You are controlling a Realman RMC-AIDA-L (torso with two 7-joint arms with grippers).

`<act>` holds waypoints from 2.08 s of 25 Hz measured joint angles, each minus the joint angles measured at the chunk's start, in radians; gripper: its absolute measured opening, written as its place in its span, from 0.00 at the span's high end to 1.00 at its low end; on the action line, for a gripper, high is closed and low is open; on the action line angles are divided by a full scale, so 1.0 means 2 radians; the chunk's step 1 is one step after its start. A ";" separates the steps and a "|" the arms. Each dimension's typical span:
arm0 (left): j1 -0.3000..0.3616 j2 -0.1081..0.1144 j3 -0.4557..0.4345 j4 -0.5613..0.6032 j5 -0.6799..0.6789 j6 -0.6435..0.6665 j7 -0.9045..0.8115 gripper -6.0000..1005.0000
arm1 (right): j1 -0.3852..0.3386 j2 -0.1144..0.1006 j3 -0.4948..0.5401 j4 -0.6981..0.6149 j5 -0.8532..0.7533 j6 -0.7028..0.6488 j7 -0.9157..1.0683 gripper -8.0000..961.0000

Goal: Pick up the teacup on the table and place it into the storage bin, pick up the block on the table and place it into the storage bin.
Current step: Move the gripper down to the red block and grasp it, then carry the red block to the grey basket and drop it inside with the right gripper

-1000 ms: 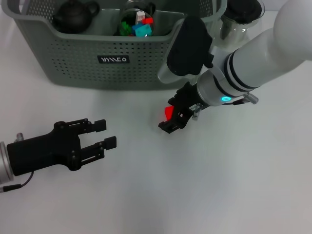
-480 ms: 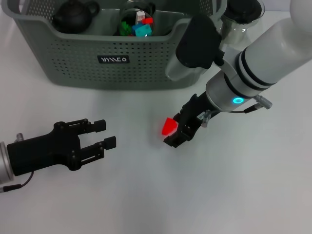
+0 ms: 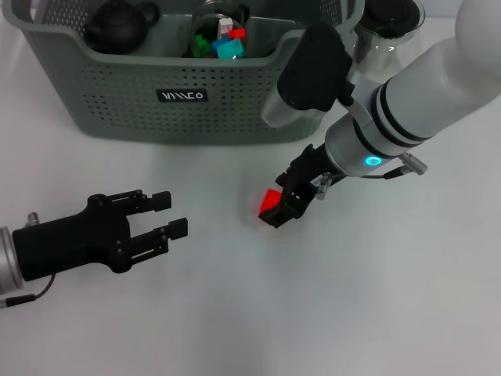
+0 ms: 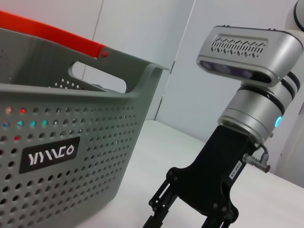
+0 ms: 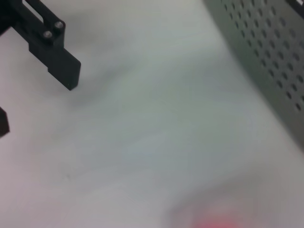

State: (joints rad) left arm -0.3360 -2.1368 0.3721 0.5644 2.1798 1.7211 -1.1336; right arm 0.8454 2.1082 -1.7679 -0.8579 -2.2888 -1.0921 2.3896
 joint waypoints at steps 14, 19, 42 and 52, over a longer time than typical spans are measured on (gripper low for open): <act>0.002 -0.001 -0.001 0.000 0.000 0.000 0.000 0.46 | -0.002 0.002 -0.029 0.010 0.006 0.037 -0.005 0.31; 0.002 -0.001 -0.001 0.000 0.000 0.000 0.000 0.46 | -0.002 0.002 -0.031 0.013 0.008 0.042 -0.001 0.33; 0.003 -0.001 -0.001 0.000 0.000 -0.001 0.000 0.44 | -0.094 -0.005 0.194 -0.351 0.052 -0.186 0.018 0.55; -0.004 -0.001 0.001 -0.001 0.000 -0.002 0.000 0.44 | 0.092 -0.005 0.236 -0.133 -0.019 -0.007 0.051 0.55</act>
State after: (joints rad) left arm -0.3446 -2.1384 0.3734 0.5629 2.1797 1.7179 -1.1336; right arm 1.0293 2.0974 -1.2954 -1.1232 -2.3262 -1.1052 2.4923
